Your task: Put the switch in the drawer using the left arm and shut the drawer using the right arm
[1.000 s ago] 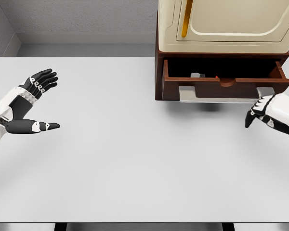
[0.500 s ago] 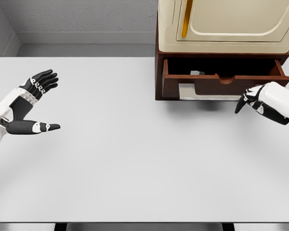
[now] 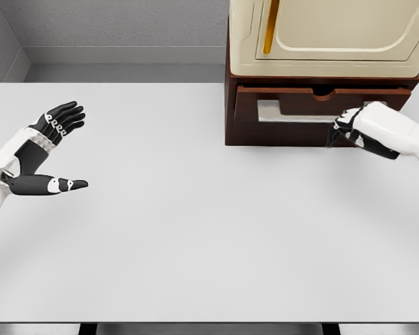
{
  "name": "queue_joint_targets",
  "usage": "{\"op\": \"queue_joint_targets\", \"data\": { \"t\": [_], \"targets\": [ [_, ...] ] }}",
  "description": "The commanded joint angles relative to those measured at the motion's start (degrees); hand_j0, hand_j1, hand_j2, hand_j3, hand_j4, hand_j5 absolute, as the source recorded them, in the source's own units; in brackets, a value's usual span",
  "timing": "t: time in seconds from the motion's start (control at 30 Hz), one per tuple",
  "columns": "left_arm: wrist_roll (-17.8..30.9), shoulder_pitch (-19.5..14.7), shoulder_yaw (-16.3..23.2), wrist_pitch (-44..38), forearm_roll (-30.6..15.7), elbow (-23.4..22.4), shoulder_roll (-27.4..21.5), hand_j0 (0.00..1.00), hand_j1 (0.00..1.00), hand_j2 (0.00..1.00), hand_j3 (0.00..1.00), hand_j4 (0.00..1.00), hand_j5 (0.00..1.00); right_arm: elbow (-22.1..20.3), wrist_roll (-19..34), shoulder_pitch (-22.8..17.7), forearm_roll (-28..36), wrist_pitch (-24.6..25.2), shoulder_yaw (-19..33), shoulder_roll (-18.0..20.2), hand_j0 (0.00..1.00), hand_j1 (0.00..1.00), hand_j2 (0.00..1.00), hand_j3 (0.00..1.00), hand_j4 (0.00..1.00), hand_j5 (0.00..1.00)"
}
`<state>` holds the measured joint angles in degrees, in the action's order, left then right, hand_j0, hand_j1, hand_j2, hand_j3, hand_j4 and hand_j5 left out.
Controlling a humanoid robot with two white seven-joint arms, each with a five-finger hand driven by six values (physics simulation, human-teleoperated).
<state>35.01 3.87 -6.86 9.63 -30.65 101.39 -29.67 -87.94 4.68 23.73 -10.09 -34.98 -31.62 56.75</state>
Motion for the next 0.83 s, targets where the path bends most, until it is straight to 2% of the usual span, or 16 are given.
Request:
{"op": "queue_joint_targets", "data": {
  "t": [0.0, 0.13, 0.23, 0.27, 0.33, 0.5, 0.6, 0.8],
  "targets": [
    [-0.01, 0.00, -0.09, 0.04, -0.38, 0.03, -0.04, 1.00, 1.00, 1.00, 1.00, 1.00, 1.00, 1.89, -0.02, 0.09, -0.28, -0.02, -2.65, -1.11, 0.33, 0.33, 0.33, 0.33, 0.33, 0.33],
    [-0.01, 0.00, 0.00, 0.04, -0.38, 0.12, -0.04, 1.00, 1.00, 1.00, 1.00, 1.00, 1.00, 3.65, 1.21, 1.67, -0.72, -0.02, -3.27, -3.04, 0.36, 0.36, 0.36, 0.36, 0.36, 0.36],
    [-0.01, 0.00, 0.00, 0.04, -0.38, 0.03, -0.04, 1.00, 1.00, 1.00, 1.00, 1.00, 1.00, 3.65, 1.21, 2.11, -0.72, -0.02, -3.27, -2.87, 0.36, 0.36, 0.36, 0.36, 0.36, 0.36],
    [-0.01, 0.00, 0.00, 0.04, -0.38, 0.03, -0.04, 1.00, 1.00, 1.00, 1.00, 1.00, 1.00, 3.30, 1.21, 2.02, -0.63, -0.02, -3.27, -2.26, 0.37, 0.37, 0.37, 0.37, 0.37, 0.37],
    [-0.01, 0.09, -0.09, 0.04, -0.38, 0.03, 0.05, 1.00, 1.00, 1.00, 1.00, 1.00, 1.00, 2.60, 0.86, 0.88, -0.19, -0.02, -3.36, 2.49, 0.36, 0.36, 0.36, 0.36, 0.36, 0.36],
    [-0.01, 0.09, -0.09, 0.04, 0.42, 0.83, 0.66, 1.00, 1.00, 1.00, 1.00, 1.00, 1.00, 3.21, 0.42, -1.58, 0.07, -0.02, -2.66, 11.01, 0.35, 0.35, 0.35, 0.35, 0.35, 0.35],
    [-0.01, 0.09, -0.09, 0.04, 0.50, 0.83, 0.84, 1.00, 1.00, 1.00, 1.00, 1.00, 1.00, 3.92, 0.42, -2.20, 0.07, -0.02, -2.66, 12.16, 0.35, 0.35, 0.35, 0.35, 0.35, 0.35],
    [-0.01, 1.14, -0.88, 0.04, 0.50, 1.79, 1.19, 1.00, 1.00, 1.00, 1.00, 1.00, 1.00, 3.92, 0.42, -3.16, -0.02, -0.02, -2.66, 12.07, 0.35, 0.35, 0.35, 0.35, 0.35, 0.35]
  ]
}}
